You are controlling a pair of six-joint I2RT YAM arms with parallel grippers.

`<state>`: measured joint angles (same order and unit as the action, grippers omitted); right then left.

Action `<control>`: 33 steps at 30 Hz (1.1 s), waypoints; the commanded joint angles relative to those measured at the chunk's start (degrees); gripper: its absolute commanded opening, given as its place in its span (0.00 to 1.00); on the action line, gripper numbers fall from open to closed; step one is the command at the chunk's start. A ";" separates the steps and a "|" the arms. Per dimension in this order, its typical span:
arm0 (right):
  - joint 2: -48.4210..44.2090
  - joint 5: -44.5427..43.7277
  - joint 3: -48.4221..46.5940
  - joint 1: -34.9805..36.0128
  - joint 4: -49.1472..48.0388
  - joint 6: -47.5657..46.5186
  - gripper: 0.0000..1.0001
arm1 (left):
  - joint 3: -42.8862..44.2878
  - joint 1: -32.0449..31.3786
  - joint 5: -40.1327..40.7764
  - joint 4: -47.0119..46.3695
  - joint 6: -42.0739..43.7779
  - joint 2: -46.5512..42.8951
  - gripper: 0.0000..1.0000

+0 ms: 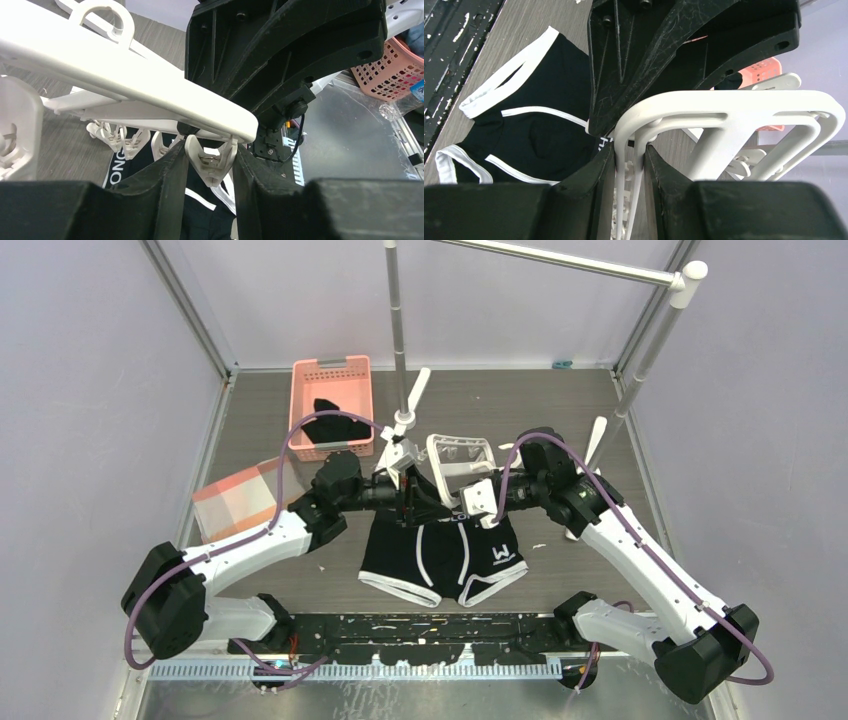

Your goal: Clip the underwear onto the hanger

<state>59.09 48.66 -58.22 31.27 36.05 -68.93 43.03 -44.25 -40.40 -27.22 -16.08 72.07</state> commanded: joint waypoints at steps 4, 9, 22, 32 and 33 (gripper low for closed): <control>-2.53 0.69 -1.46 -0.07 -4.09 -2.74 0.01 | 2.97 -0.16 -0.66 1.59 1.38 -1.15 0.21; -2.50 0.22 -1.59 -0.07 -3.68 -3.04 0.01 | 4.80 -0.20 -0.68 6.11 3.30 -1.17 0.02; -2.41 0.86 -1.87 -0.07 -3.71 -3.12 0.01 | 6.98 -0.11 -1.35 7.33 2.65 -0.35 0.42; -2.58 1.08 -2.23 -0.07 -3.80 -3.23 0.01 | 4.87 -0.12 -1.25 1.48 -1.82 0.18 0.68; -2.72 1.08 -2.25 -0.09 -3.80 -3.30 0.01 | 4.31 -0.06 -0.93 0.53 -2.65 0.11 0.70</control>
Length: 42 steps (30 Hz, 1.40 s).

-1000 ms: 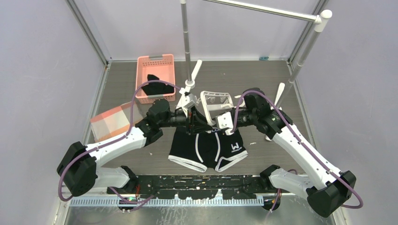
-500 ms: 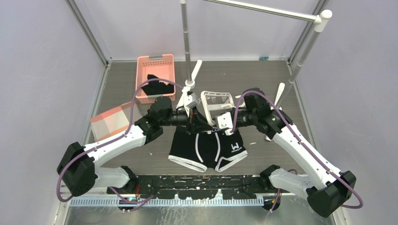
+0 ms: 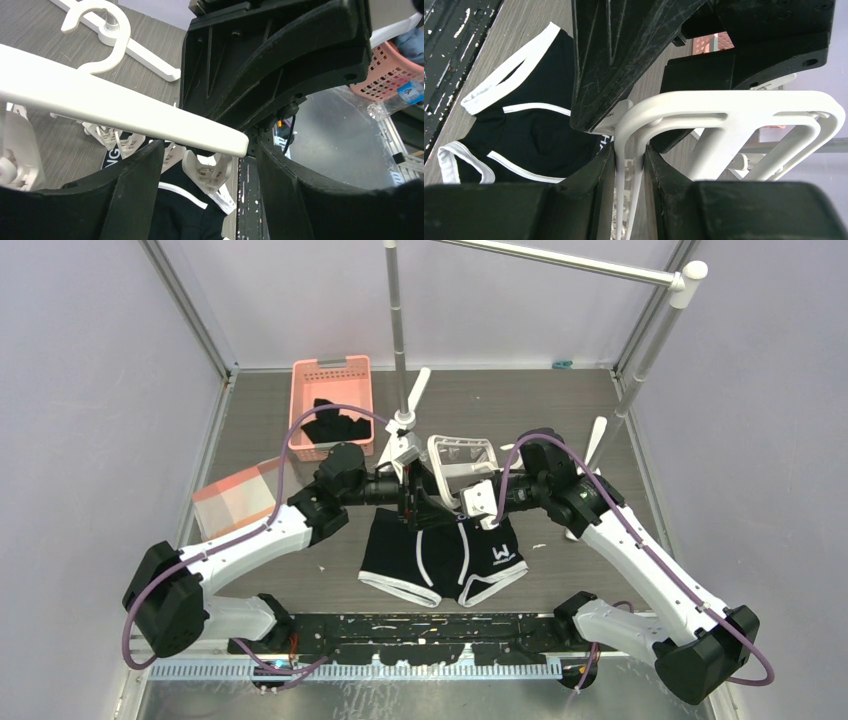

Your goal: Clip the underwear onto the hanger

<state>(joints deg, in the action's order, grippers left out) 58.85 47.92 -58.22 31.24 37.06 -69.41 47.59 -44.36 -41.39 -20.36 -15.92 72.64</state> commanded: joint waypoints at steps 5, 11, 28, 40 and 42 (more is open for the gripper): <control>-2.93 1.95 -2.31 -0.04 -4.98 -2.77 0.01 | -3.22 0.62 1.79 -13.04 -9.33 -0.83 0.78; -2.97 2.00 -2.34 -0.04 -4.97 -2.75 0.01 | -5.83 1.17 3.38 -19.93 -16.59 -1.05 0.82; -2.89 1.98 -2.38 -0.04 -4.87 -2.66 0.00 | -7.03 1.82 1.73 -21.72 -19.93 -0.63 0.72; -3.20 1.91 -2.34 -0.05 -4.89 -2.66 0.01 | -7.34 1.82 -1.41 -22.67 -19.36 -0.33 0.60; -3.38 1.95 -2.34 -0.07 -4.89 -2.75 0.01 | -7.27 1.82 -1.77 -22.56 -19.11 -0.31 0.57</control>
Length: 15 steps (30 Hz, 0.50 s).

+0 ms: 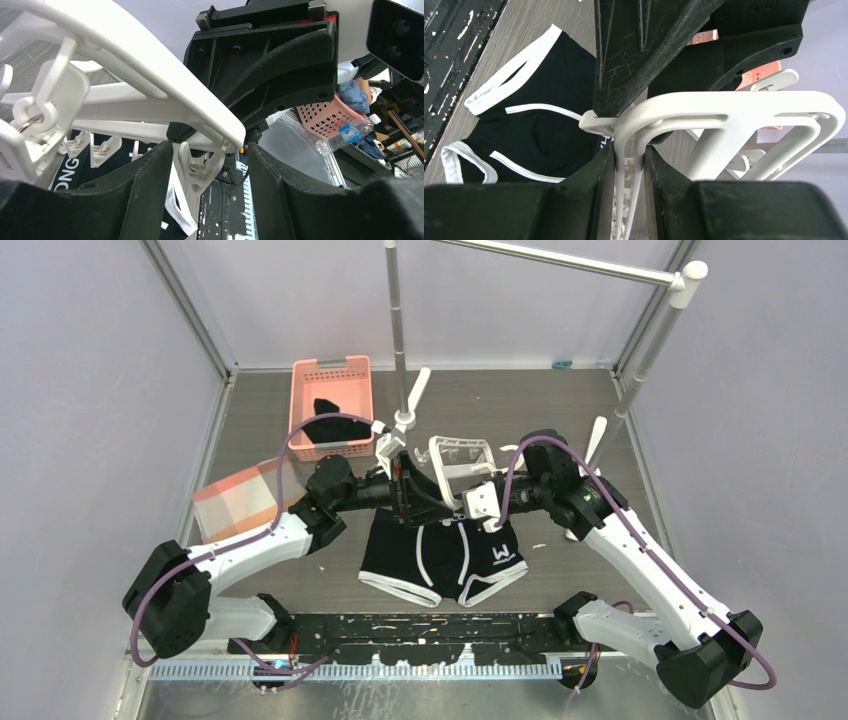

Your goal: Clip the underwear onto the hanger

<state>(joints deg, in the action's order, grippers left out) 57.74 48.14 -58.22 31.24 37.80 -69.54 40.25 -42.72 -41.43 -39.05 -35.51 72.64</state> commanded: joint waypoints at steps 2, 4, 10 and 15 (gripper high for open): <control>-2.40 1.77 -2.36 -0.07 -5.63 -2.56 0.00 | 0.18 0.18 -1.99 -3.43 0.79 -0.32 0.56; -2.49 1.74 -2.43 -0.04 -5.51 -2.54 0.01 | 0.26 0.24 -2.21 -3.11 1.08 -0.31 0.57; -2.23 2.11 -2.60 -0.04 -5.53 -2.53 0.01 | 0.73 0.23 -2.30 -1.96 1.90 -0.31 0.60; -2.21 2.63 -2.82 -0.04 -5.53 -2.49 0.01 | 1.05 0.26 -2.35 -1.00 2.80 1.88 0.60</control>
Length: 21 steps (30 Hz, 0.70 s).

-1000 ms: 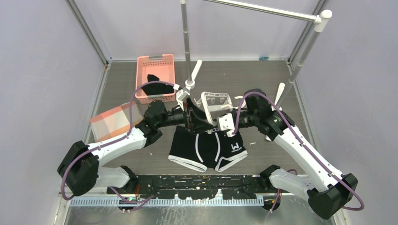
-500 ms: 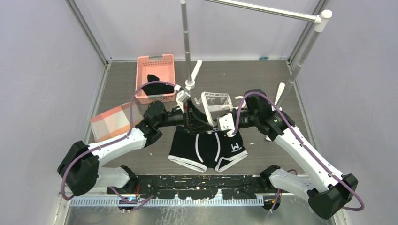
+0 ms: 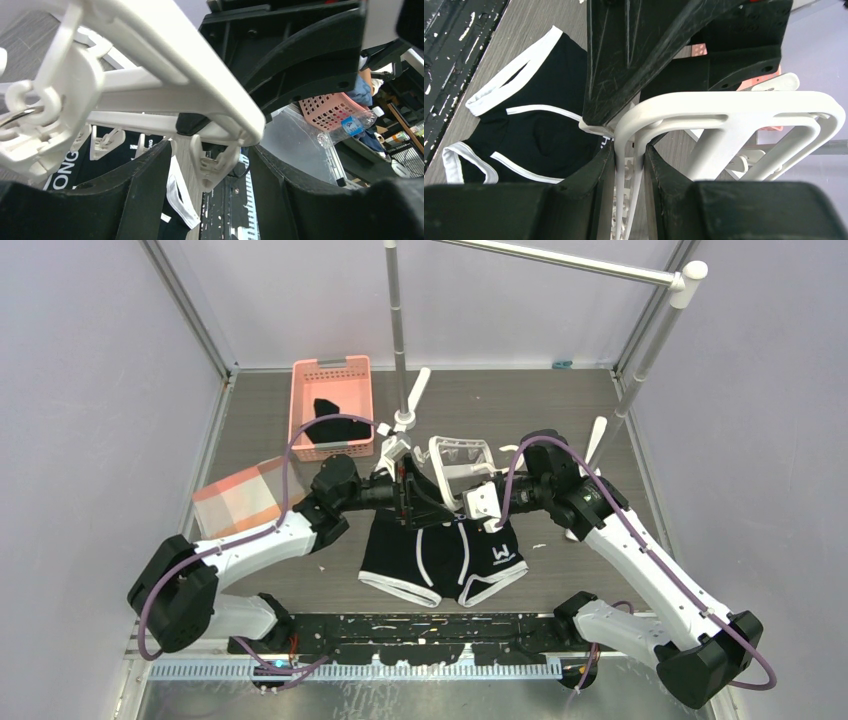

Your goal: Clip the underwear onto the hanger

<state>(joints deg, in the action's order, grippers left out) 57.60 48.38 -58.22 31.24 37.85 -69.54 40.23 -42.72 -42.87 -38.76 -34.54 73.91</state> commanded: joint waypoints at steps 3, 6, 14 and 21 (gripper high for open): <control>-2.08 2.33 -2.93 -0.04 -5.53 -2.47 0.00 | 1.04 0.28 -0.99 -1.38 1.89 0.73 0.58; -2.11 2.22 -3.04 -0.04 -5.46 -2.44 0.01 | 1.08 0.28 -1.01 -1.50 1.96 0.68 0.53; -2.13 2.24 -2.96 -0.05 -5.15 -2.44 0.01 | 1.34 0.91 -1.20 -1.72 1.85 0.04 0.43; -2.28 2.31 -2.95 -0.07 -5.06 -2.36 0.01 | 1.57 1.62 -1.28 -1.59 1.42 -0.53 0.47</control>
<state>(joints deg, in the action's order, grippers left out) 57.60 48.56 -58.22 31.24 37.87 -69.54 40.23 -41.89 -44.45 -38.11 -33.58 75.07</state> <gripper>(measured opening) 0.292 0.448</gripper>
